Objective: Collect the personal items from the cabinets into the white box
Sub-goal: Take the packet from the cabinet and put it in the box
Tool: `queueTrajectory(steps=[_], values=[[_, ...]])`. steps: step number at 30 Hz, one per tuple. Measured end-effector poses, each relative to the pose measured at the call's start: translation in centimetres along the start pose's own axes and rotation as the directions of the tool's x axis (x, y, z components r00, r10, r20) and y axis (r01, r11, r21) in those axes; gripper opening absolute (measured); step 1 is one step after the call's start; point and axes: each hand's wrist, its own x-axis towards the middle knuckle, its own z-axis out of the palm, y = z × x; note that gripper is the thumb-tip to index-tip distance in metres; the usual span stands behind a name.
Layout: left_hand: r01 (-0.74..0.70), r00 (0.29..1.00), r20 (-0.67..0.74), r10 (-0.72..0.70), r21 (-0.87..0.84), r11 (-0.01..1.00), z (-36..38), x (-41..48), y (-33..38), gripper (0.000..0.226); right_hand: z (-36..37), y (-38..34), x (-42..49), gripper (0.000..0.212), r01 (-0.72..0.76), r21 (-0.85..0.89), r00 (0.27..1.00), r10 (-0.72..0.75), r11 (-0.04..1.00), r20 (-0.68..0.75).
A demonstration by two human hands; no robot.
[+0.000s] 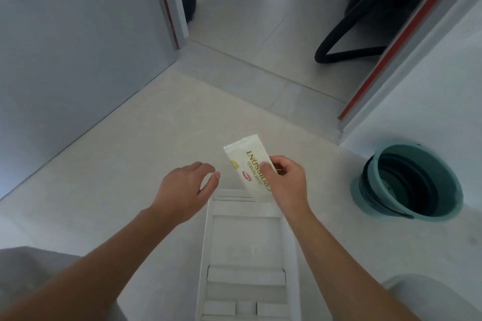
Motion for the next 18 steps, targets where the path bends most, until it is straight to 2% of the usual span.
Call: queueTrajectory(steps=[5,12,18], values=[[0.143,0.979,0.154,-0.137,-0.026,0.989,4.1,-3.8,-2.5,0.04,3.1,8.1,-3.6,0.017,-0.22,-0.038,0.975,0.22,0.975,-0.005],[0.133,0.975,0.184,-0.121,-0.056,0.99,6.3,-6.4,-3.7,0.039,3.4,13.6,-3.6,0.016,-0.326,-0.336,0.924,0.373,0.884,0.084],[0.111,0.979,0.178,-0.098,-0.068,0.991,6.7,-5.9,-4.1,0.038,3.7,16.7,-3.5,0.006,-0.492,-0.315,0.838,0.539,0.811,0.078]])
